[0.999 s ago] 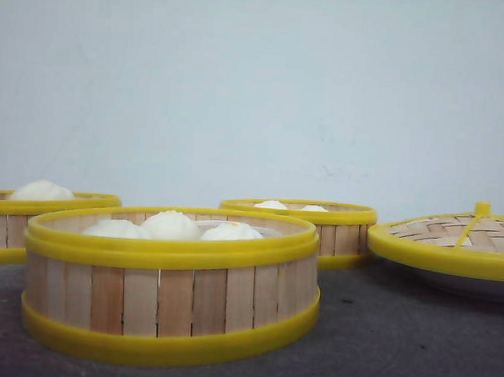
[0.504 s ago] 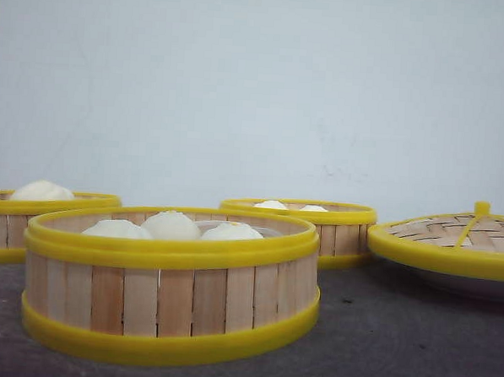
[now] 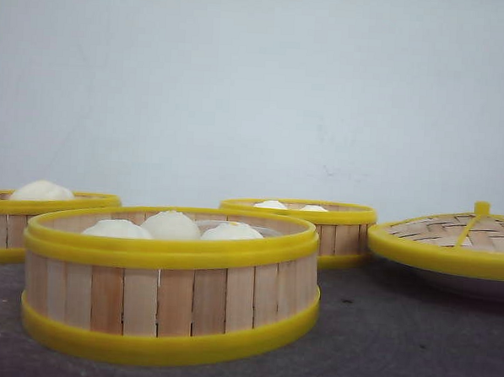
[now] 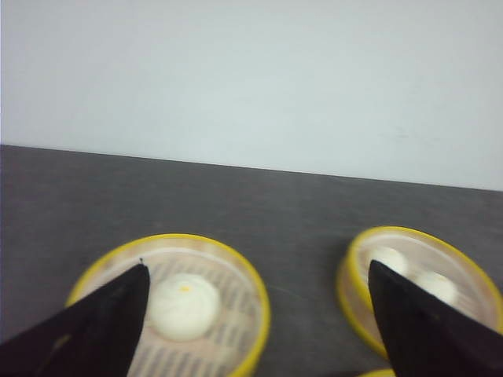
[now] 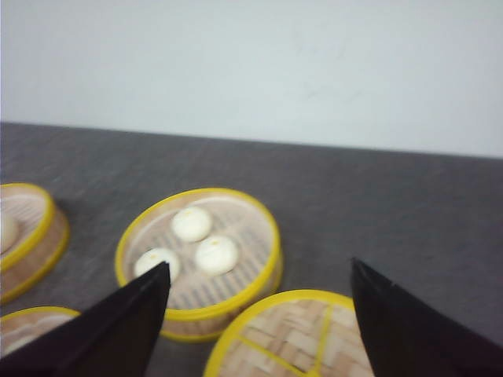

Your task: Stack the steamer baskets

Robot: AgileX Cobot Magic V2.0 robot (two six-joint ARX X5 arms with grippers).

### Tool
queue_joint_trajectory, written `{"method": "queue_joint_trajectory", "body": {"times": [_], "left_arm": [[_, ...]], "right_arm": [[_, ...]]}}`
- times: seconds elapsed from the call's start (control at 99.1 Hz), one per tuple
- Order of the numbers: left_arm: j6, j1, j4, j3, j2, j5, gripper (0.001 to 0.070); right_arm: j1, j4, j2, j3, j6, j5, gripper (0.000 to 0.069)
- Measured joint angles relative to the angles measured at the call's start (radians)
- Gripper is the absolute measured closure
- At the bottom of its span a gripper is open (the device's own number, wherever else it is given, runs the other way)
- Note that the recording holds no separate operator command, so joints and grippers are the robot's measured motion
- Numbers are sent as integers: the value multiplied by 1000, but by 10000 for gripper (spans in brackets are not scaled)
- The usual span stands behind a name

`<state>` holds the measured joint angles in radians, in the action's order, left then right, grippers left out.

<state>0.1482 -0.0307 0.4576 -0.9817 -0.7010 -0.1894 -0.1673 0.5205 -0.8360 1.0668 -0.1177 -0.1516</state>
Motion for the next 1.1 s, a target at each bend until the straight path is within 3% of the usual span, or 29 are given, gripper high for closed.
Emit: {"method": "queue_joint_trajectory", "body": {"times": [0.182,0.474,0.676,0.968,1.099], "left_arm": [[1,-38,9,0,0,-72,162],[15,-114,52,0,0,-99,162],[21,-164,101,0,0,-102,162],[21,-200,114,0,0,-103,162],[21,-203,114,0,0,-103,162]], "right_arm": [[-35,42,-237,129,-31,-32,236],[-44,67,-673,368,-40,-32,238],[-43,54,-926,467,-44,-26,286],[-43,-34,-1113,491,-48,25,291],[-43,-55,-1159,491,-56,25,337]]}}
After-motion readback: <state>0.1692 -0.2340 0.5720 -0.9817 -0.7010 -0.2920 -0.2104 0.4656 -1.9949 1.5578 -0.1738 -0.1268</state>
